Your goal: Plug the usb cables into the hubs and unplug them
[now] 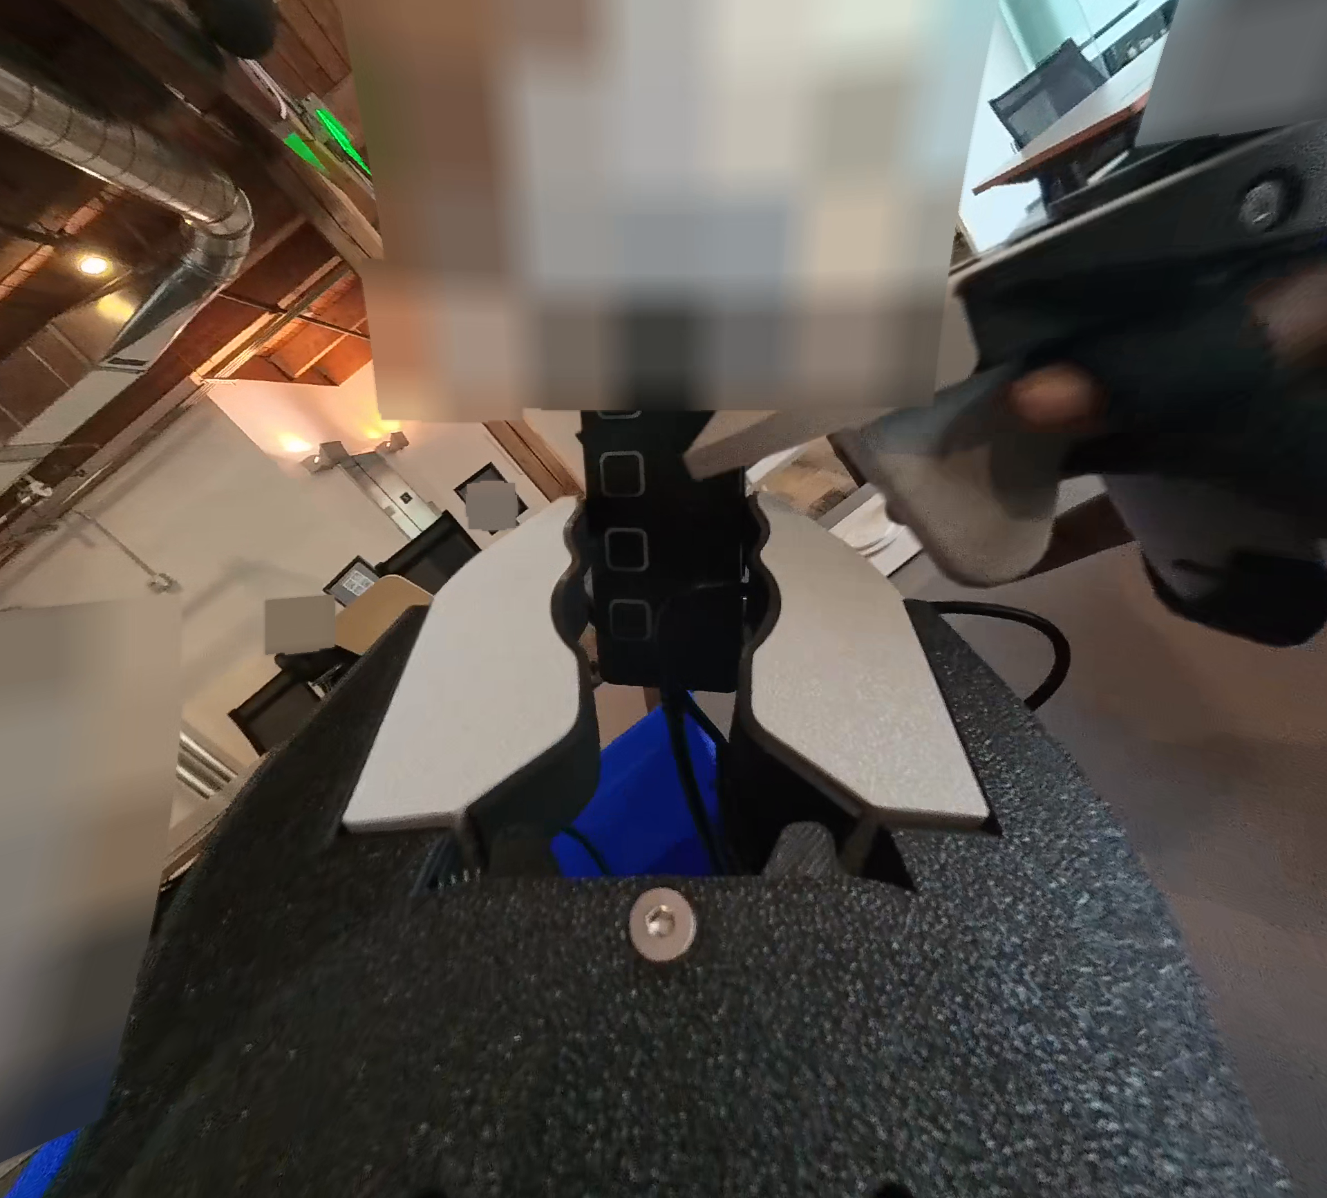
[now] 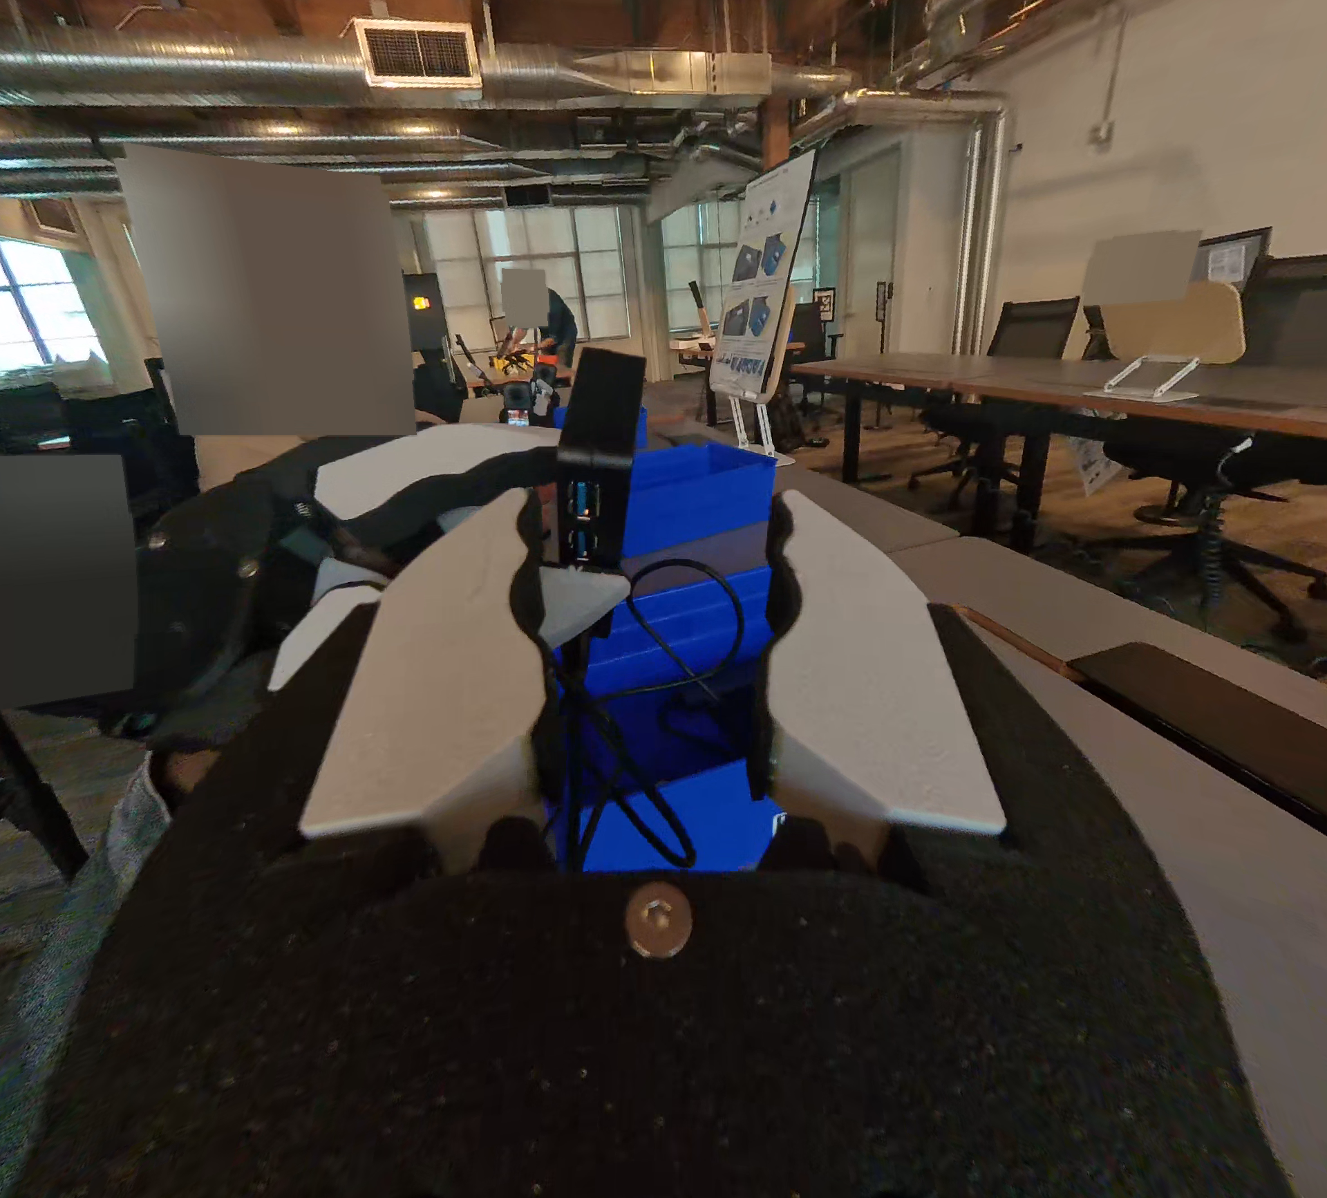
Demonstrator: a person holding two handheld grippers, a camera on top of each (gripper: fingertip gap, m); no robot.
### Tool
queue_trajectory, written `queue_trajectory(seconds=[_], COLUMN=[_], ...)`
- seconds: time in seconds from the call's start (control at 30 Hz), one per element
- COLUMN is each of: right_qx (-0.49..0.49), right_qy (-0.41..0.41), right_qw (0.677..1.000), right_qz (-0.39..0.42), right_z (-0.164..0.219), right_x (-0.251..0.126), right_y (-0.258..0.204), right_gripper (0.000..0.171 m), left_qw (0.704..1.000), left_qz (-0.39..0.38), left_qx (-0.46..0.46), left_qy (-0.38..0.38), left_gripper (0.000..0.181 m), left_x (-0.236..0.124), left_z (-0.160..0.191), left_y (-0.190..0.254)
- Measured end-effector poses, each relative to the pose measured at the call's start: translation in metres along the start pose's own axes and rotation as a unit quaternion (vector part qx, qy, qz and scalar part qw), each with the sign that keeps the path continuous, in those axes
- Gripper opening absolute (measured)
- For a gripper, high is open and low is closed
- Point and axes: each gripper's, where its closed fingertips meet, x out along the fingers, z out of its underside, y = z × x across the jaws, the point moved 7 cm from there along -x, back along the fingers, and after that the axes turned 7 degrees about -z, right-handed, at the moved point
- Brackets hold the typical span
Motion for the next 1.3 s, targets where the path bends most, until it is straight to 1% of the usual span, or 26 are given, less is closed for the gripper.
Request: queue_trajectory(seconds=[0.1, 0.2, 0.27, 0.3, 0.43, 0.57, 0.67, 0.73, 0.8, 0.87, 0.93, 1.07, 1.2, 1.3], right_qx=[-0.001, -0.005, -0.018, -0.027, -0.058, -0.059, -0.060, -0.055, -0.052, -0.056, -0.058, -0.044, -0.046, -0.050], right_qy=[-0.007, -0.003, -0.005, -0.008, -0.014, -0.018, -0.026, -0.031, -0.037, -0.048, -0.056, -0.080, -0.104, -0.117], right_qw=[1.000, 1.000, 0.999, 0.999, 0.997, 0.996, 0.994, 0.992, 0.988, 0.984, 0.978, 0.964, 0.954, 0.949], right_qz=[-0.005, -0.017, -0.031, -0.038, -0.039, -0.063, -0.085, -0.110, -0.138, -0.163, -0.193, -0.251, -0.277, -0.289], right_z=[0.007, 0.009, 0.009, 0.009, 0.009, 0.008, 0.009, 0.008, 0.008, 0.008, 0.009, 0.010, 0.013, 0.013], right_x=[0.006, 0.007, 0.007, 0.006, -0.001, -0.009, -0.018, -0.024, -0.029, -0.032, -0.032, -0.028, -0.022, -0.021], right_y=[0.001, 0.000, -0.003, -0.005, -0.007, -0.004, 0.000, 0.003, 0.003, 0.003, 0.000, -0.007, -0.012, -0.016], right_gripper=[0.055, 0.046, 0.032, 0.022, 0.018, 0.017, 0.017, 0.017, 0.017, 0.017, 0.017, 0.017, 0.017, 0.017], left_qw=[1.000, 1.000, 0.999, 0.999, 0.999, 0.996, 0.987, 0.969, 0.947, 0.928, 0.916, 0.906, 0.888, 0.890], left_qz=[0.000, -0.005, -0.002, 0.000, 0.020, 0.080, 0.137, 0.191, 0.228, 0.256, 0.275, 0.324, 0.385, 0.397], left_qx=[0.013, 0.030, 0.041, 0.045, 0.044, 0.025, -0.065, -0.144, -0.210, -0.257, -0.284, -0.271, -0.247, -0.223], left_qy=[-0.004, -0.007, -0.009, -0.010, -0.003, 0.024, 0.052, 0.069, 0.085, 0.090, 0.076, 0.039, 0.030, 0.017], left_gripper=[0.041, 0.041, 0.041, 0.041, 0.041, 0.040, 0.041, 0.046, 0.047, 0.047, 0.047, 0.047, 0.046, 0.044], left_x=[0.000, 0.000, 0.001, 0.001, 0.001, -0.004, -0.013, -0.022, -0.030, -0.034, -0.034, -0.028, -0.027, -0.026], left_z=[0.000, -0.001, -0.001, -0.001, -0.001, -0.001, 0.001, 0.005, 0.010, 0.015, 0.020, 0.024, 0.019, 0.019], left_y=[0.001, 0.002, 0.003, 0.004, 0.008, 0.008, -0.005, -0.017, -0.029, -0.038, -0.039, -0.022, 0.000, 0.010])
